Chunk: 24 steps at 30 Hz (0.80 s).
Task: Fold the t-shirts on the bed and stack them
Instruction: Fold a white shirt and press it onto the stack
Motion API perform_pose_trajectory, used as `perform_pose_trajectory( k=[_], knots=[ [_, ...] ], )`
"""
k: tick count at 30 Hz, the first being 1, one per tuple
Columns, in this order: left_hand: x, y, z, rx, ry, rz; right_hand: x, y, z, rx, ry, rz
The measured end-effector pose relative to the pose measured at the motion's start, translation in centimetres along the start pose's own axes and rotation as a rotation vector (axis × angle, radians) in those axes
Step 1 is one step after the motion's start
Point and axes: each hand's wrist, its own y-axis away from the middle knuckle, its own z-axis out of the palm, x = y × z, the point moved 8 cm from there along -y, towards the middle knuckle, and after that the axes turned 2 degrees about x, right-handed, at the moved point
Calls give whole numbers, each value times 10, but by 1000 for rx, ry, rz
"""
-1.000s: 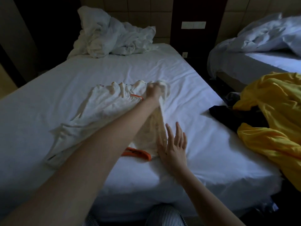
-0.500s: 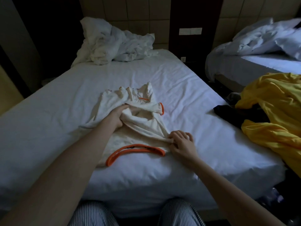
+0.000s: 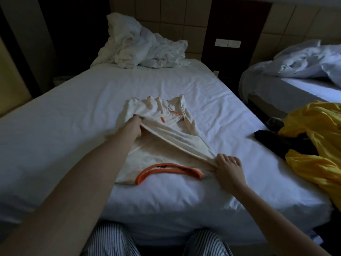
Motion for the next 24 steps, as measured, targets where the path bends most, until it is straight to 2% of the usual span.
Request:
perform_pose_trajectory(
  k=[2, 5, 8, 10, 12, 14, 16, 17, 19, 20, 22, 24],
  knots=[
    [-15, 8, -12, -9, 77, -114, 3, -6, 5, -120, -83, 71],
    [-16, 17, -8, -116, 108, -157, -8, -25, 5, -300, -226, 105],
    [-13, 19, -1, -117, -1, -129, -33, -57, -2, -302, -451, 123],
    [-7, 18, 2, -57, -208, -2, -49, -79, -2, -261, -526, 107],
    [6, 18, 6, 27, -643, 224, -59, -96, 12, -312, -453, 69],
    [22, 20, 19, 80, -1087, 544, -59, -105, 31, -396, -270, 58],
    [27, 20, 35, 28, -1267, 795, -47, -108, 39, -431, -137, 84],
    [29, 17, 40, 1, -1286, 857, -40, -110, 37, -416, -110, 109],
    [35, 15, 49, -17, -1171, 897, -14, -111, 35, -392, -109, 200],
    [41, 15, 50, 9, -1005, 863, 0, -110, 36, -397, -156, 262],
    [44, 0, 37, 56, -419, 576, 17, -108, 44, -415, -260, 336],
    [33, -17, 29, 3, 164, 245, 20, -102, 48, -386, -277, 361]
  ],
)
